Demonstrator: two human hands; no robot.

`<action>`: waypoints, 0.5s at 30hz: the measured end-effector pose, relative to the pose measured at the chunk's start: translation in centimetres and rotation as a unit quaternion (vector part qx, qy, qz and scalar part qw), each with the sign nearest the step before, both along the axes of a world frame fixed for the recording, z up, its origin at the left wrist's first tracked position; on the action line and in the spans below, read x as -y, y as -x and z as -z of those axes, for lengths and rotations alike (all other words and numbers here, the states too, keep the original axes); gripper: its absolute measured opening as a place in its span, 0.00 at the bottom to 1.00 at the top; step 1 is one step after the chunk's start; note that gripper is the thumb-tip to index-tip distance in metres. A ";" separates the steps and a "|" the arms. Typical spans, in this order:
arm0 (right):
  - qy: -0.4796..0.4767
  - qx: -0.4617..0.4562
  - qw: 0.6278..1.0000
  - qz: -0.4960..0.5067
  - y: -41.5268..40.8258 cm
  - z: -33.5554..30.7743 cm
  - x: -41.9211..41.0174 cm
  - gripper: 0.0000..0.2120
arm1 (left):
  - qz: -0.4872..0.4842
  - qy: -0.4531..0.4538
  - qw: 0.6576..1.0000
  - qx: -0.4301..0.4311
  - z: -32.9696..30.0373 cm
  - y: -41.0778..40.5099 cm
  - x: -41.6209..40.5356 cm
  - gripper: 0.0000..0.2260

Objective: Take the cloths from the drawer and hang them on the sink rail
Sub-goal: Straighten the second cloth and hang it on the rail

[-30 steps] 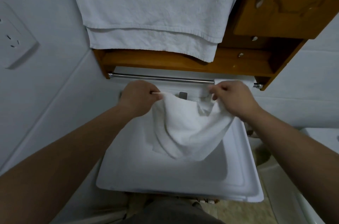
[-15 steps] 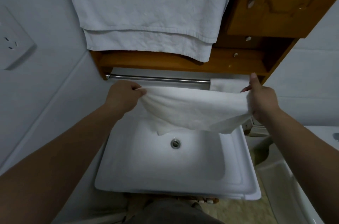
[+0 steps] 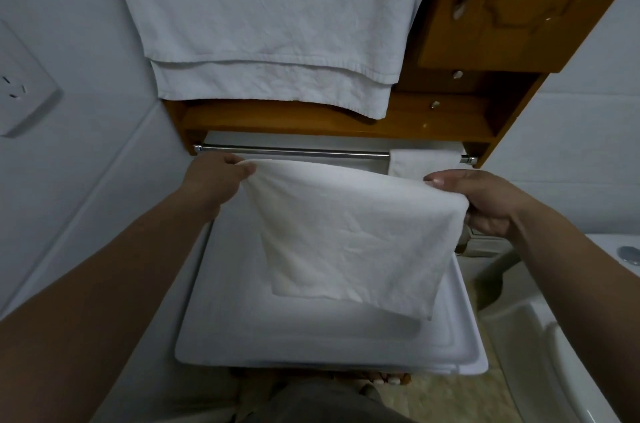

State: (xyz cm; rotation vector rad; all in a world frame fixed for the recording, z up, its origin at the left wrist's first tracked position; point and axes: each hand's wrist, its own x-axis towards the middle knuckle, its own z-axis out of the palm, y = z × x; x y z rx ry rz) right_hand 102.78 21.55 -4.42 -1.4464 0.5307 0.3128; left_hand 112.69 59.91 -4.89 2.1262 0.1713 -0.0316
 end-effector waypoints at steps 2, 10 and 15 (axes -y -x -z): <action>-0.037 0.008 0.998 -0.040 0.1 -0.1 0.5 0.38 | -0.017 0.012 1.000 -0.012 0.0 -0.2 -0.4 0.06; 0.193 -0.002 0.981 -0.029 -0.1 -0.4 -0.7 0.10 | -0.020 -0.011 1.000 -0.003 0.1 -0.3 -0.3 0.06; 0.329 0.038 0.942 0.059 -1.3 -0.1 -3.5 0.08 | 0.002 -0.048 0.999 0.005 0.1 -0.5 0.8 0.10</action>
